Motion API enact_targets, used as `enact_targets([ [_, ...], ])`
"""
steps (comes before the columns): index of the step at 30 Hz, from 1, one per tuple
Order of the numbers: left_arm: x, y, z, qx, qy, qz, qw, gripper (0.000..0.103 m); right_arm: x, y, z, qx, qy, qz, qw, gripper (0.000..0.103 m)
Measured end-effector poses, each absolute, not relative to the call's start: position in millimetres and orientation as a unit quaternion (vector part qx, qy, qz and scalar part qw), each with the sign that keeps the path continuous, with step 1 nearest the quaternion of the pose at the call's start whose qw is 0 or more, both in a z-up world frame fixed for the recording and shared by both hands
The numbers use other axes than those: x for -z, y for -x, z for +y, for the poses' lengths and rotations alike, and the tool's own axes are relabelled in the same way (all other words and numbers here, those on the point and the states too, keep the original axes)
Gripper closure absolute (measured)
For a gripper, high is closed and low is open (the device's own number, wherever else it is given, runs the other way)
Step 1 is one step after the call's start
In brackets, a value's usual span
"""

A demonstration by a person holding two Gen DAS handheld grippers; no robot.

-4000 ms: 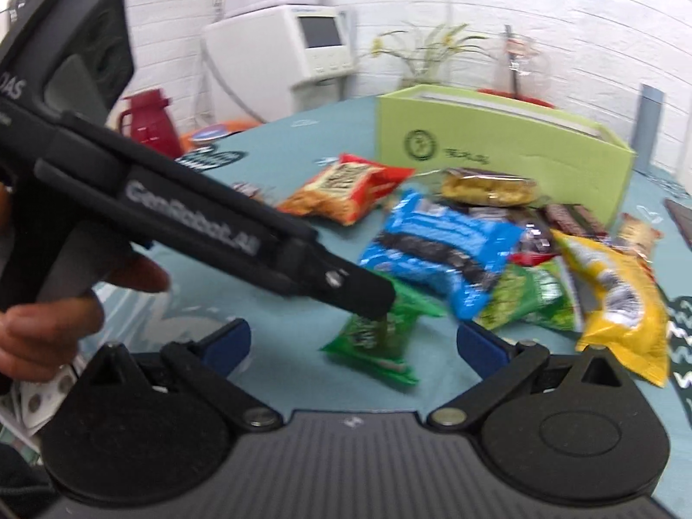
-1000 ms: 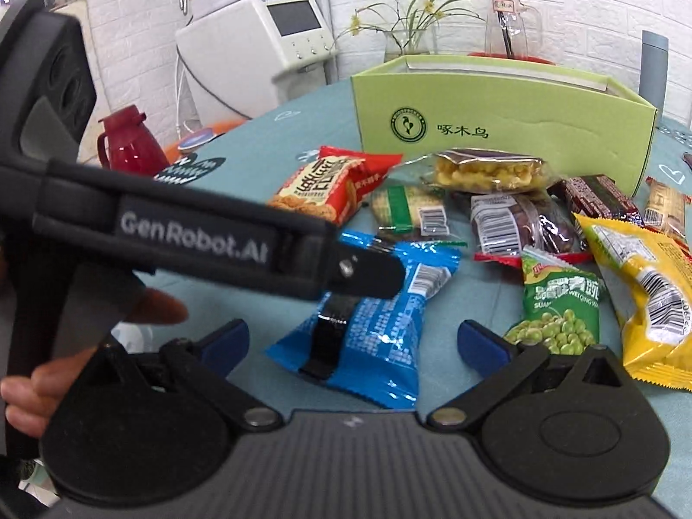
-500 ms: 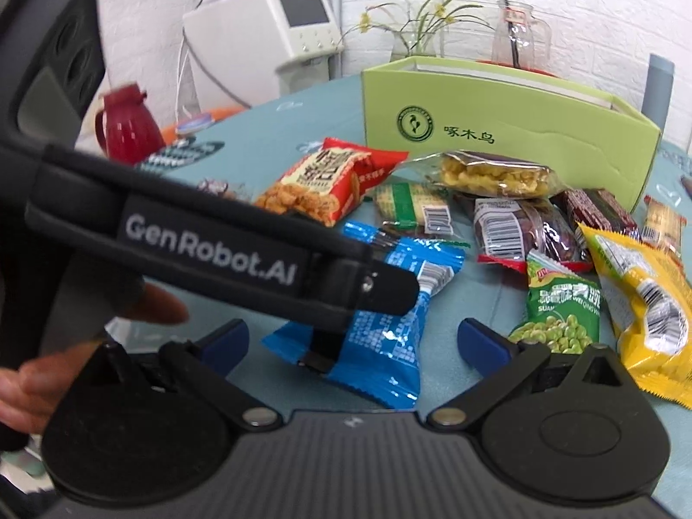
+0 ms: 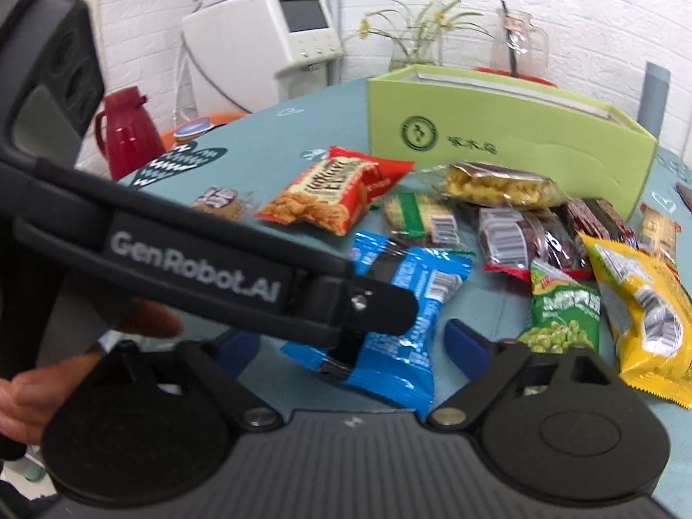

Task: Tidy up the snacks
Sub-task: 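Return the left gripper to the pile and grasp the blue wrapped snack, then carry the blue wrapped snack into the green box and open the left gripper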

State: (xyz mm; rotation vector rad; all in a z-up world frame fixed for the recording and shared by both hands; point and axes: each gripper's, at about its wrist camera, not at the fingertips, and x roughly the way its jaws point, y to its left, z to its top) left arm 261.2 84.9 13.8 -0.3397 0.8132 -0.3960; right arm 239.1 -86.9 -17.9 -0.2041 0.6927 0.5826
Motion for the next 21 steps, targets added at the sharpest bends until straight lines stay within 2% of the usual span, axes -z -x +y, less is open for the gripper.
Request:
enact_targets([
  [3,-13,-269,79,0.201,0.164,0.393,0.882,0.047,18,-242,-90,-0.276,0.100,0.326,0.899,0.025],
  [4,-13,-272,74,0.200,0.152,0.393,0.885,0.062,18,-243,-90,-0.277,0.099,0.324,0.899,0.032],
  [5,-13,-274,70,0.198,0.141,0.400,0.884,0.084,17,-243,-89,-0.275,0.100,0.325,0.899,0.034],
  [6,-14,-275,69,0.203,0.146,0.405,0.880,0.088,16,-241,-90,-0.272,0.101,0.325,0.900,0.034],
  [14,-64,-273,80,0.188,0.142,0.347,0.908,0.087,-28,-249,-81,-0.303,0.126,0.264,0.907,0.034],
  [18,-102,-323,90,0.177,0.129,0.309,0.926,0.087,-58,-301,-61,-0.309,0.165,0.215,0.912,0.034],
  [21,-122,-378,95,0.162,0.105,0.296,0.935,0.087,-74,-363,-48,-0.308,0.171,0.211,0.912,0.034],
])
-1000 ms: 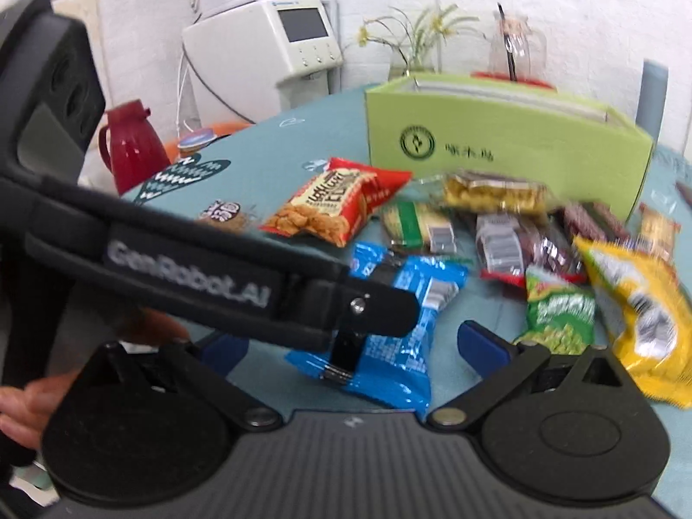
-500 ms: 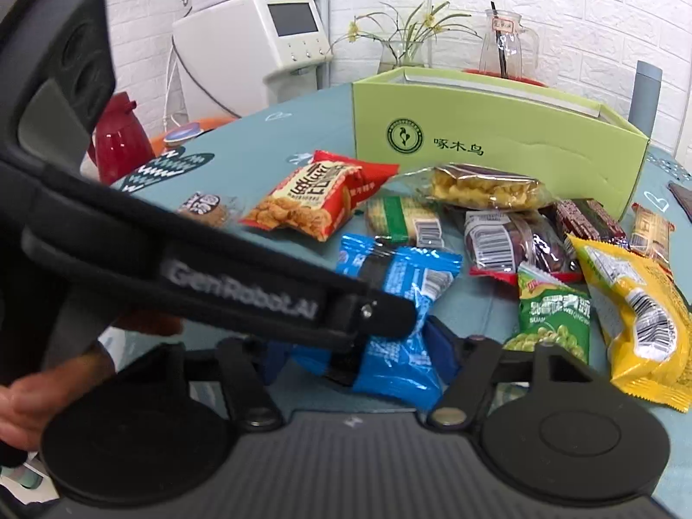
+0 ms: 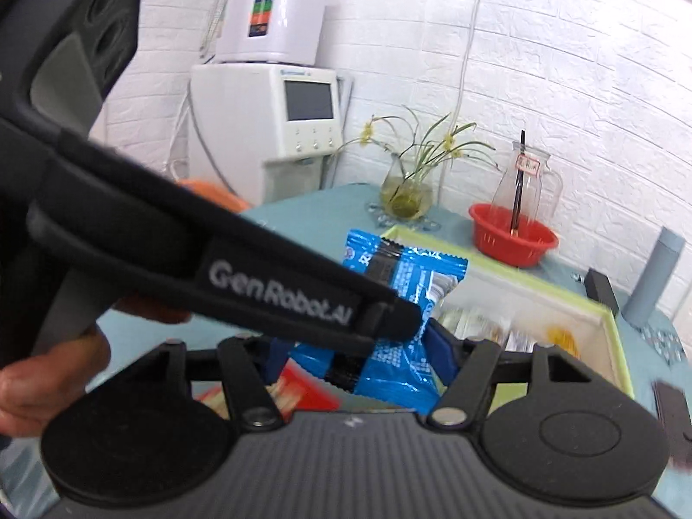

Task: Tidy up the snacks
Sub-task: 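Carry the blue wrapped snack into the green box and open the left gripper, then move the left gripper back to the pile and close on the green pea bag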

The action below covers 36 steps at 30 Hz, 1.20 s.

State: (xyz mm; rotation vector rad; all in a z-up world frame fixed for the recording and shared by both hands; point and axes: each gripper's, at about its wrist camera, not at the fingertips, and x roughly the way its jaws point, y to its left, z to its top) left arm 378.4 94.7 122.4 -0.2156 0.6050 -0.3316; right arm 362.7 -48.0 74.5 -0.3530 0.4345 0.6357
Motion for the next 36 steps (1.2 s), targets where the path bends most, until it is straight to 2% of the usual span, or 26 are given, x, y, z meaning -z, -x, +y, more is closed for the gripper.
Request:
enact_targets([
  [4,-123,-455,96,0.135,0.072,0.306,0.940,0.087,-77,-447,-35,-0.317,0.150,0.251,0.903,0.034],
  [9,-86,-518,105,0.123,0.075,0.363,0.921,0.089,-47,-510,-21,-0.322,0.148,0.325,0.877,0.033],
  [11,-71,-526,107,0.124,0.077,0.375,0.915,0.090,-35,-520,-20,-0.326,0.138,0.348,0.868,0.027],
  [12,-70,-523,104,0.121,0.060,0.360,0.923,0.086,-32,-522,-23,-0.330,0.124,0.355,0.866,0.026],
  [13,-69,-521,102,0.110,0.048,0.352,0.928,0.078,-30,-522,-25,-0.333,0.115,0.358,0.865,0.025],
  [15,-70,-518,102,0.111,0.050,0.344,0.931,0.067,-32,-516,-29,-0.326,0.113,0.346,0.873,0.015],
  [16,-72,-516,105,0.114,0.058,0.343,0.931,0.058,-35,-511,-30,-0.321,0.118,0.335,0.878,0.005],
  [17,-75,-513,107,0.117,0.064,0.340,0.931,0.049,-39,-504,-31,-0.315,0.127,0.322,0.884,0.002],
  [20,-93,-489,108,0.119,0.063,0.306,0.942,0.040,-59,-477,-43,-0.307,0.128,0.278,0.901,0.001],
  [24,-114,-439,105,0.125,0.044,0.263,0.956,0.030,-78,-425,-63,-0.306,0.101,0.231,0.918,0.001],
  [28,-114,-384,97,0.153,0.051,0.251,0.954,0.023,-72,-361,-81,-0.301,0.091,0.214,0.925,0.001],
  [36,-62,-310,63,0.211,0.102,0.318,0.919,0.022,-17,-264,-124,-0.217,0.092,0.281,0.930,0.001],
])
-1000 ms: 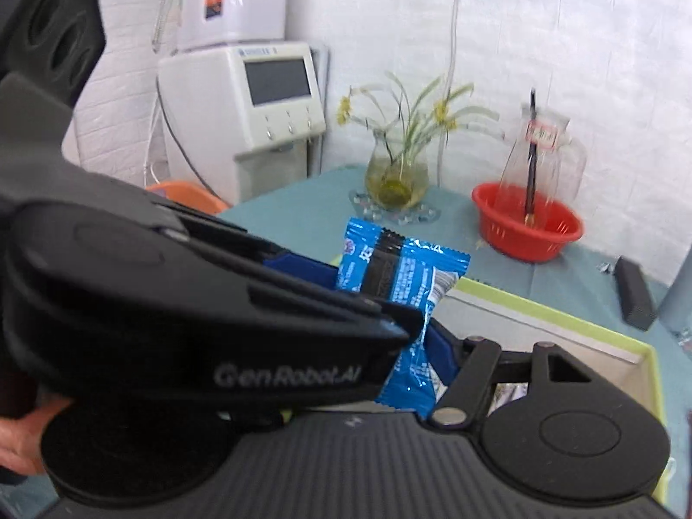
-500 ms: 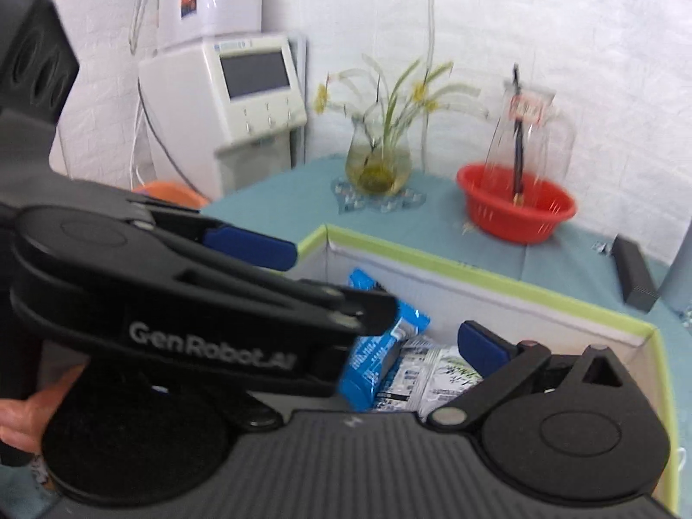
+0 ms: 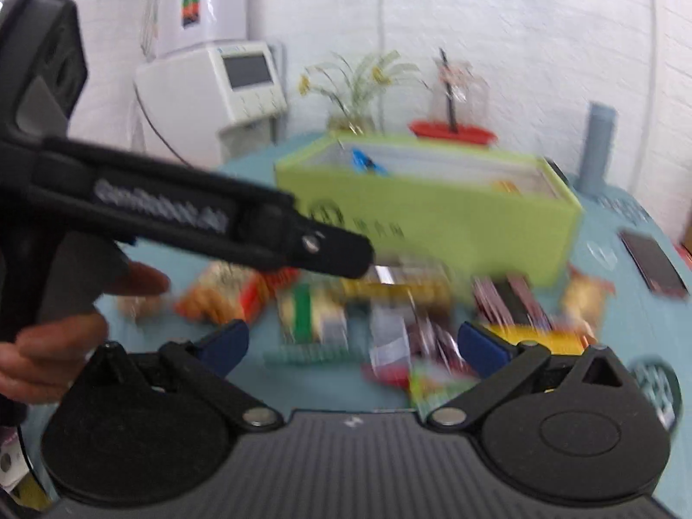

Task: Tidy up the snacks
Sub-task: 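Move the left gripper back to the pile and close on the green pea bag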

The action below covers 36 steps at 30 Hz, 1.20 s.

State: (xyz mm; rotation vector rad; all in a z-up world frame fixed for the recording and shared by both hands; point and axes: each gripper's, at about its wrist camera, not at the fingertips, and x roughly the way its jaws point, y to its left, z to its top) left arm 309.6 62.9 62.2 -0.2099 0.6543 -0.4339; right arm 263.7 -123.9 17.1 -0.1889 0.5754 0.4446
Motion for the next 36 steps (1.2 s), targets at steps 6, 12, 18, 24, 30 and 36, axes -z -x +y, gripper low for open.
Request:
enact_targets([
  [6,-32,-300,36,0.254,0.149,0.376,0.878,0.035,-5,-253,-154,-0.204,0.061,0.310,0.927,0.001],
  [12,-26,-312,15,0.276,0.148,0.402,0.860,0.050,8,-262,-151,-0.235,0.056,0.326,0.914,0.001],
  [18,-16,-317,7,0.282,0.137,0.439,0.842,0.096,12,-262,-138,-0.234,0.079,0.324,0.913,0.001],
  [24,-19,-287,40,0.255,0.136,0.439,0.851,0.097,12,-244,-108,-0.279,0.089,0.323,0.900,0.001],
  [30,-20,-264,72,0.219,0.159,0.427,0.863,0.073,13,-227,-86,-0.315,0.100,0.314,0.890,0.001],
  [36,-28,-265,69,0.223,0.133,0.395,0.881,0.053,7,-231,-101,-0.266,0.092,0.310,0.908,0.001],
])
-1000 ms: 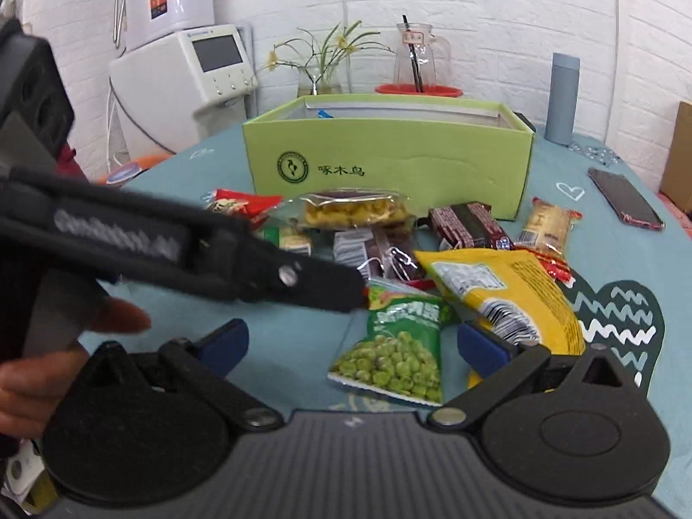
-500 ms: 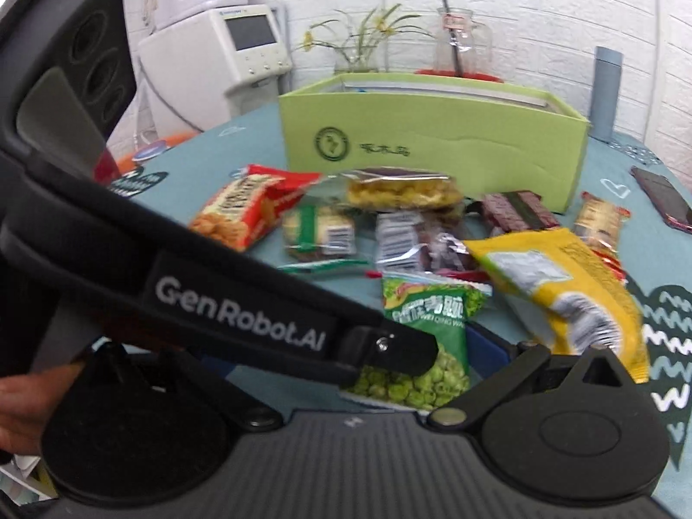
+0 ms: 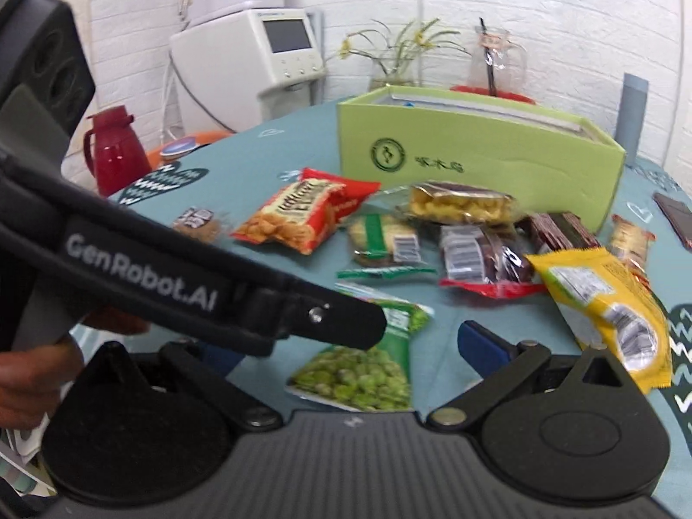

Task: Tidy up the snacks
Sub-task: 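Move the left gripper back to the pile and close on the green pea bag, then carry the green pea bag into the green box and release it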

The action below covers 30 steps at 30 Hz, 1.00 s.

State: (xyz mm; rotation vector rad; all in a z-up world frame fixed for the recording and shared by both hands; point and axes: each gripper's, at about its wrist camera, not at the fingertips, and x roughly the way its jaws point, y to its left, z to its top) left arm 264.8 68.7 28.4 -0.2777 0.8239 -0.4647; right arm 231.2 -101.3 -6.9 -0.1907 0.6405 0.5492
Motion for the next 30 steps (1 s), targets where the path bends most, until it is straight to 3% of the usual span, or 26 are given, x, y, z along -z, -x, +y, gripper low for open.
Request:
enact_targets([
  [1,-26,-270,65,0.230,0.131,0.402,0.877,0.056,9,-233,-102,-0.266,0.088,0.316,0.907,0.002],
  [3,-19,-276,57,0.235,0.128,0.418,0.868,0.068,13,-234,-102,-0.279,0.087,0.326,0.899,0.028],
  [5,-19,-274,54,0.226,0.109,0.411,0.877,0.091,12,-230,-99,-0.285,0.103,0.321,0.897,0.042],
  [6,-19,-275,54,0.230,0.113,0.414,0.873,0.092,12,-230,-96,-0.280,0.118,0.319,0.898,0.044],
  [12,-40,-283,59,0.231,0.132,0.397,0.878,0.096,-13,-240,-104,-0.300,0.094,0.299,0.901,0.044],
  [14,-62,-295,58,0.238,0.129,0.371,0.888,0.095,-32,-250,-102,-0.302,0.109,0.269,0.908,0.038],
  [20,-124,-362,47,0.227,0.089,0.290,0.925,0.095,-80,-328,-90,-0.284,0.148,0.203,0.925,0.037],
  [25,-130,-434,46,0.192,0.067,0.293,0.934,0.095,-81,-418,-80,-0.299,0.106,0.244,0.916,0.037],
  [30,-96,-488,65,0.166,0.077,0.345,0.921,0.097,-54,-472,-61,-0.310,0.099,0.295,0.898,0.038],
])
